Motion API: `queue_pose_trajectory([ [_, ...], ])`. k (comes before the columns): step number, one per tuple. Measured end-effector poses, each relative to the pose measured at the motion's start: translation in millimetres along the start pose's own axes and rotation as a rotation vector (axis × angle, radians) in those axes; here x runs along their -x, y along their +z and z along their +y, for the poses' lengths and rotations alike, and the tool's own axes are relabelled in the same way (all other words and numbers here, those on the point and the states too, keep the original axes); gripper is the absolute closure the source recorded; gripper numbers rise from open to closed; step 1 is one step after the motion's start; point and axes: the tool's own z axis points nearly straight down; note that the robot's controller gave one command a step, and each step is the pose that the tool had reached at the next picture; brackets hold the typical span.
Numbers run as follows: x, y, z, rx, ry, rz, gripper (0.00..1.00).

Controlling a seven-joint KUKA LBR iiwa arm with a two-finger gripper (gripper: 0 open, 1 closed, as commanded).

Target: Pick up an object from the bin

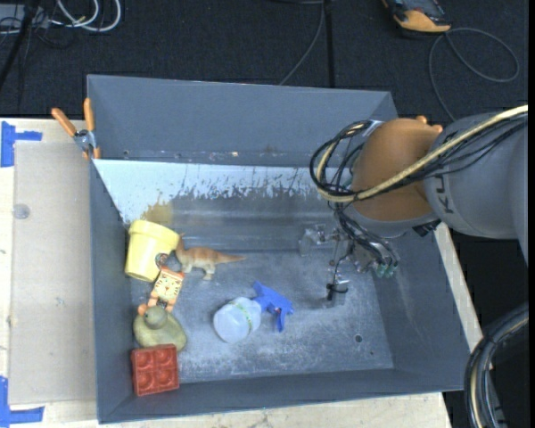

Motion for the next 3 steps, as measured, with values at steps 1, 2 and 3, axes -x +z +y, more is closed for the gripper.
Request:
queue_pose_trajectory([
  [1,-6.5,8.8,10.5,-0.003,-0.070,-0.001,0.00],
  [2,-13.5,9.7,53.1,-0.002,0.045,0.003,0.00],
  [3,-16.3,13.3,87.7,0.002,0.037,0.000,0.00],
])
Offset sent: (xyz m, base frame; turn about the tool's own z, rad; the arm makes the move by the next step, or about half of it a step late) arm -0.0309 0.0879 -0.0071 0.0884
